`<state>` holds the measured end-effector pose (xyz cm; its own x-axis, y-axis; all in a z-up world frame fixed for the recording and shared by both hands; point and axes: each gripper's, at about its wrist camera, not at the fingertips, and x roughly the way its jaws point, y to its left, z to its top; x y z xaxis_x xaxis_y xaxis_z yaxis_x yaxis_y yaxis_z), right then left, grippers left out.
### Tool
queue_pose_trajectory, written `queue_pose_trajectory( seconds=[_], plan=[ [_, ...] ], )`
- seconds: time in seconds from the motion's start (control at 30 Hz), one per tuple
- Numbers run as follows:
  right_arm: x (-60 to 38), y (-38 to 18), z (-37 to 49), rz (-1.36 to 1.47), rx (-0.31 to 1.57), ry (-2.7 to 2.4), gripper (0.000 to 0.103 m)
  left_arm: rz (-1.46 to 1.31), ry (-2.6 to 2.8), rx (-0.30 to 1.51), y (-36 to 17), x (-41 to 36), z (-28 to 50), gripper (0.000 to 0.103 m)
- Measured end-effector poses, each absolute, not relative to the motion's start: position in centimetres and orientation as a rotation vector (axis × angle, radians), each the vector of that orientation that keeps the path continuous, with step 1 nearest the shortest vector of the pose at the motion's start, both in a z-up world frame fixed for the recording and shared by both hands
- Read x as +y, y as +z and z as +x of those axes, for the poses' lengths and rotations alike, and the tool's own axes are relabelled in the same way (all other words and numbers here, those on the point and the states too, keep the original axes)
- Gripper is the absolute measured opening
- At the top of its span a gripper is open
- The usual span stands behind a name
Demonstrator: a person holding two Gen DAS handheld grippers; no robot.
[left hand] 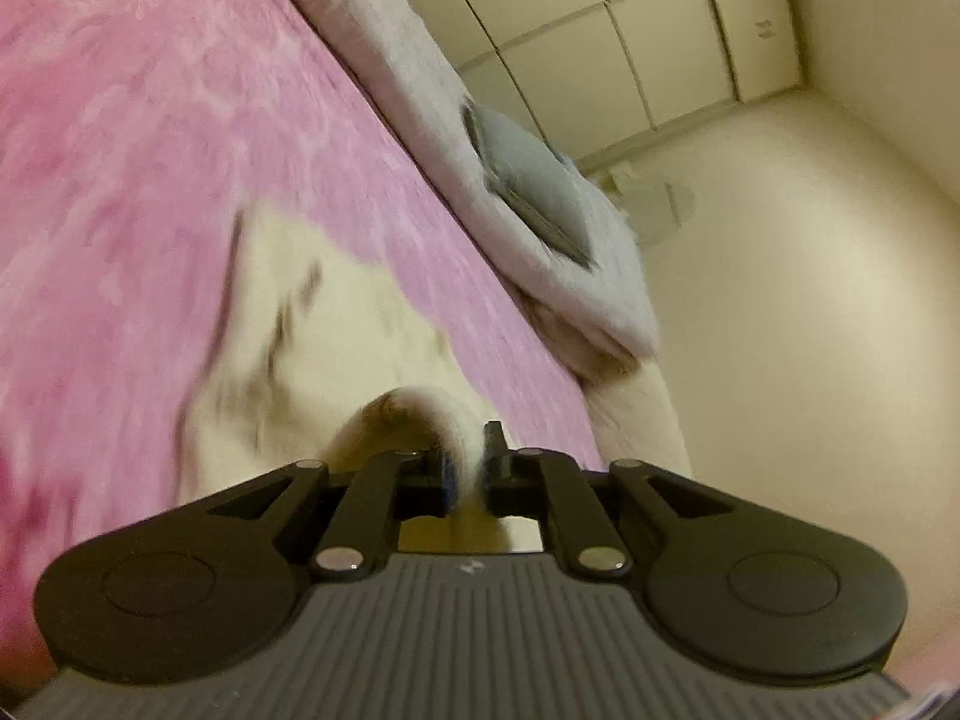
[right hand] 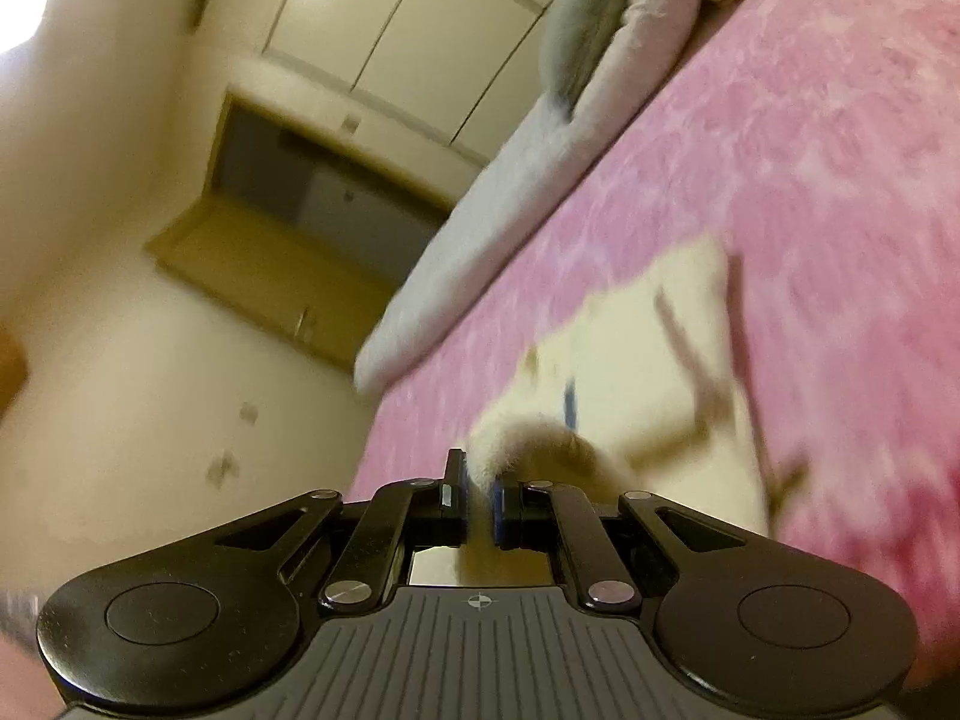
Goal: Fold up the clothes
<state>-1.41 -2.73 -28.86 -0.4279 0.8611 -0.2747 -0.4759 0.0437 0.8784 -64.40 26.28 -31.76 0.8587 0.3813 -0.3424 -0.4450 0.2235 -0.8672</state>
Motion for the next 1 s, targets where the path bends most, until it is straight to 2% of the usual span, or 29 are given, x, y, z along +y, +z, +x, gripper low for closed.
queue_pose_trajectory(
  seconds=[0.07, 0.1, 0.17, 0.23, 0.37, 0.47, 0.57, 0.7, 1.0],
  plan=[
    [1.7, -31.2, 0.3, 0.527, 1.383, 1.430, 0.006, -1.268, 0.631, 0.067, -33.1, 30.3, -63.0, 0.011],
    [3.9, -32.4, 1.2, 0.565, 1.443, 1.336, 0.007, -1.300, 0.665, 0.077, -34.0, 31.9, -62.6, 0.017],
    [8.0, -34.7, 2.8, 0.625, 1.546, 1.146, 0.024, -1.362, 0.735, 0.096, -35.8, 35.2, -61.7, 0.018],
    [9.3, -36.1, 3.6, 0.640, 1.557, 1.062, 0.028, -1.356, 0.777, 0.124, -36.6, 36.9, -61.4, 0.018],
    [9.3, -36.5, 5.2, 0.668, 1.517, 1.122, 0.046, -1.199, 0.802, 0.212, -36.3, 36.8, -61.6, 0.018],
    [8.7, -35.5, 6.0, 0.514, 1.403, 1.194, 0.046, -1.083, 0.781, 0.308, -35.9, 35.9, -60.4, 0.018],
    [8.2, -33.9, 4.7, 0.244, 1.233, 1.300, 0.046, -1.047, 0.748, 0.352, -36.3, 35.5, -59.2, 0.023],
    [8.4, -34.0, 2.4, 0.007, 1.140, 1.368, 0.046, -1.037, 0.745, 0.394, -36.8, 36.4, -57.0, 0.024],
    [12.2, -35.2, 1.2, -0.051, 1.102, 1.439, 0.046, -0.998, 0.754, 0.484, -38.3, 40.3, -52.7, 0.029]
  ],
)
